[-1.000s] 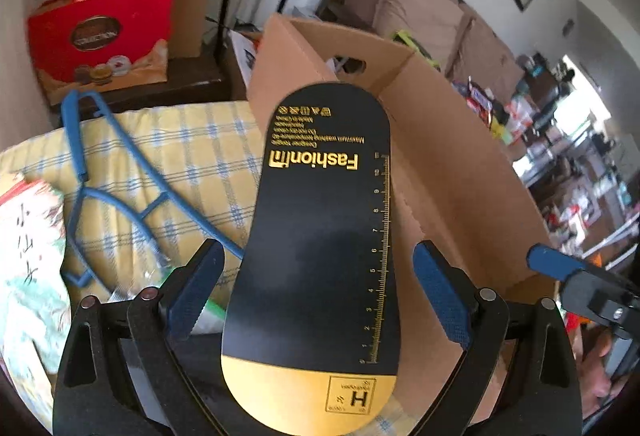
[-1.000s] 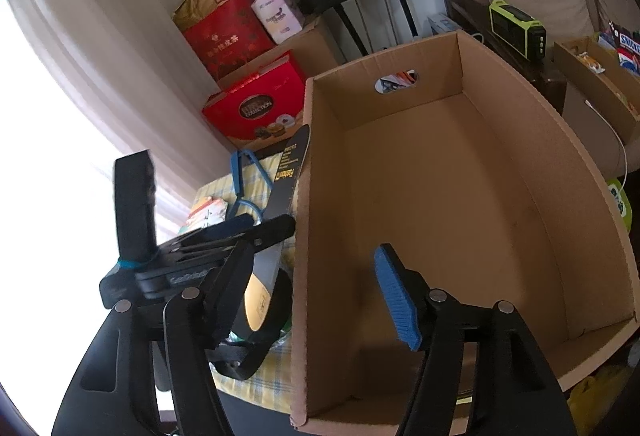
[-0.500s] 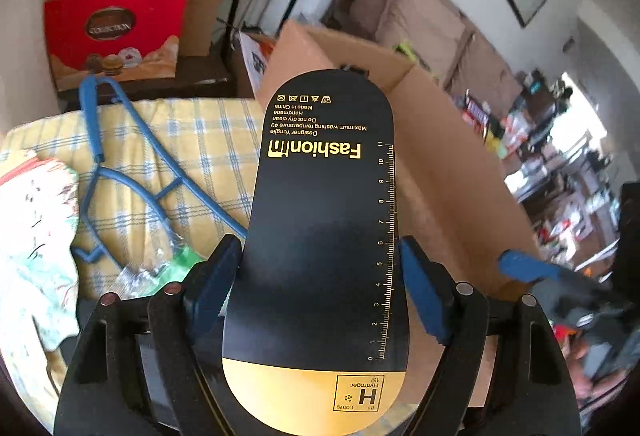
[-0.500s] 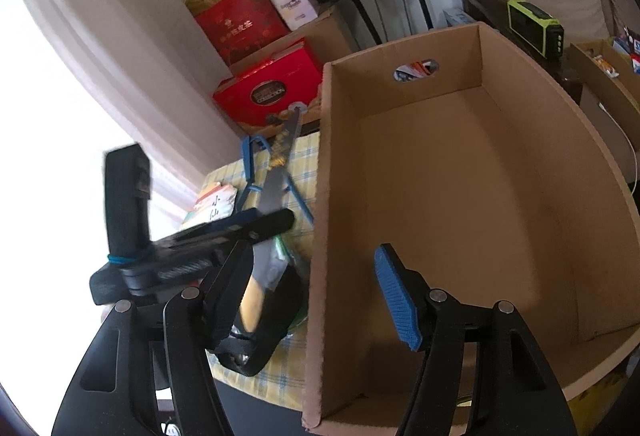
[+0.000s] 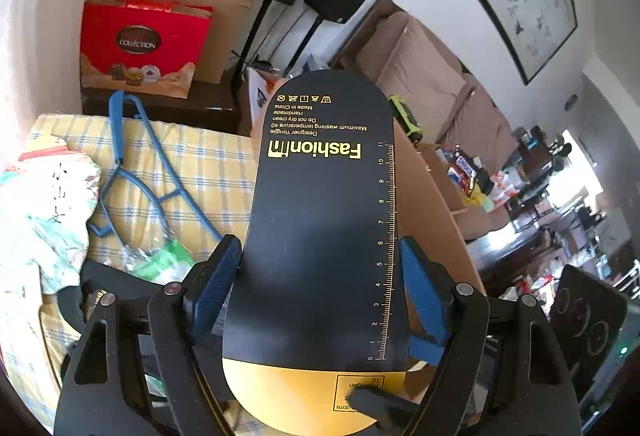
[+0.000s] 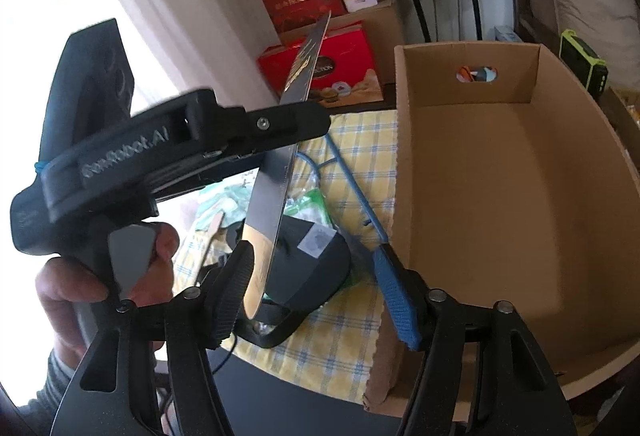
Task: Organize objects
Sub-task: 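Carry the insole in the left tool over the cardboard box, then lower the insole into the box and open the left tool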
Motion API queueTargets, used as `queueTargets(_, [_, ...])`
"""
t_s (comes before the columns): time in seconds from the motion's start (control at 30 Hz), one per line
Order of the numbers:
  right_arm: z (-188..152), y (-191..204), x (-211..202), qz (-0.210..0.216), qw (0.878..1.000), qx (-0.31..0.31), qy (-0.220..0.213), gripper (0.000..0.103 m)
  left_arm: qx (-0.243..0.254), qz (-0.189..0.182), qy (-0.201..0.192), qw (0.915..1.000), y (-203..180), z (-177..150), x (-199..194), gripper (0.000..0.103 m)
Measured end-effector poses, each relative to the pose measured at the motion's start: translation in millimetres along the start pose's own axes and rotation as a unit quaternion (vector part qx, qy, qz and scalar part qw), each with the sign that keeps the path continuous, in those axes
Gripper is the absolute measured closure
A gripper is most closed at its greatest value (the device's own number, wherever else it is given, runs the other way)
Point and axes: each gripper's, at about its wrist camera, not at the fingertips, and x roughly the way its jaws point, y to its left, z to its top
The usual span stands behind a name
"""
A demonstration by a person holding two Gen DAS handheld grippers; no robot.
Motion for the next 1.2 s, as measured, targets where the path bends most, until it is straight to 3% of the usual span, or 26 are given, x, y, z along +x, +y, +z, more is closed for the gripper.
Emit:
queueTargets(0.07, [0.4,-4.8,1.3,0.006,1.0,0.007,0.004,0.08,-0.006,-0.007,0.004,0.9999,-4.1,-2.6,3.8,0.026])
queueTargets(0.17, [-0.6,-15.0,0.1,0.009,1.0,0.022,0.004,0.09,-0.014,-0.022,0.011,0.9996,-14.5,-5.4,8.6,0.026])
queueTargets(0.47, [-3.3,-60.7,-32.3,0.037,0.996,0.076,-0.019,0.092,0.014,-0.034,0.016,0.9992,-61.5,-4.1,26.4,0.026])
queueTargets(0.73, [-7.8,-101.3,-61.8,0.018,0.993,0.106,-0.043,0.092,0.025,-0.057,0.048,0.9969,-101.7,-1.5,58.6,0.026])
queueTargets(1.2, [-33.0,-185.2,-69.7,-0.018,0.987,0.158,-0.018,0.09,-0.009,-0.067,0.115,0.9911,-138.5,-21.0,143.5,0.026])
